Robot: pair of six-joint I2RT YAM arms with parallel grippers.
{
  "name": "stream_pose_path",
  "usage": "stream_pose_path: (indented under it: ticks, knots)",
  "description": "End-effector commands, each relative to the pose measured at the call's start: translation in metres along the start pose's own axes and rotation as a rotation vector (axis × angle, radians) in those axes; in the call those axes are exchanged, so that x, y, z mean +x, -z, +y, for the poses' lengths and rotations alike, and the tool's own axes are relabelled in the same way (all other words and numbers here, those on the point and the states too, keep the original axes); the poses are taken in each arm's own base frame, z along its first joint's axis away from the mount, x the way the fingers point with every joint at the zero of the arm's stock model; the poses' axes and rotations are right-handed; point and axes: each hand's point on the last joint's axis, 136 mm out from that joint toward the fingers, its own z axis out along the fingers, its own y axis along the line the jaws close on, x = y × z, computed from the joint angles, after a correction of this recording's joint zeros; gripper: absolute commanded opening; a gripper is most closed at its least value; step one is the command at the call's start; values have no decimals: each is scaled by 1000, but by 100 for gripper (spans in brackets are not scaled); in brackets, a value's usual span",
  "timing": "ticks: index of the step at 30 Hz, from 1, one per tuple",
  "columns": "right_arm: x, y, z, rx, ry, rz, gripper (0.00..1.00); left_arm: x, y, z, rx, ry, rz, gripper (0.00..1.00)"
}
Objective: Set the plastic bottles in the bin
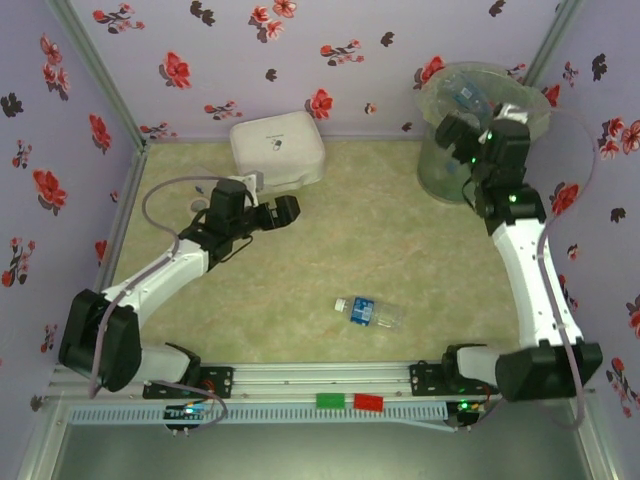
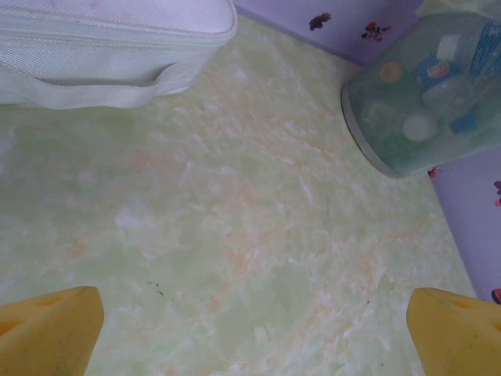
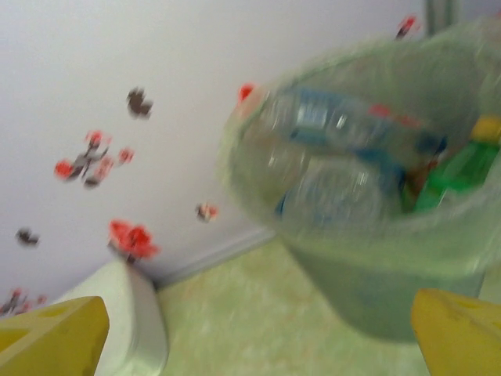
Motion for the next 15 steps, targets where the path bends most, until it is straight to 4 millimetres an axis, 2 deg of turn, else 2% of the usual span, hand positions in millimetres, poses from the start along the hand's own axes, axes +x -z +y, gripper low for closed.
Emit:
stream_pose_path:
  ticks: [1,9,12,15]
  knots:
    - [69,13,-3,-12,-17,208,100,-4,9,2,1,50,-40,100]
    - [226,53,20,-63,35,652,100,23,19,19,-17,139,-18,100]
    - [274,72,27,-97,143,815,100,32,23,25,-32,149,-2,100]
    - [309,93,29,-95,272,963,100,37,24,29,-44,148,9,100]
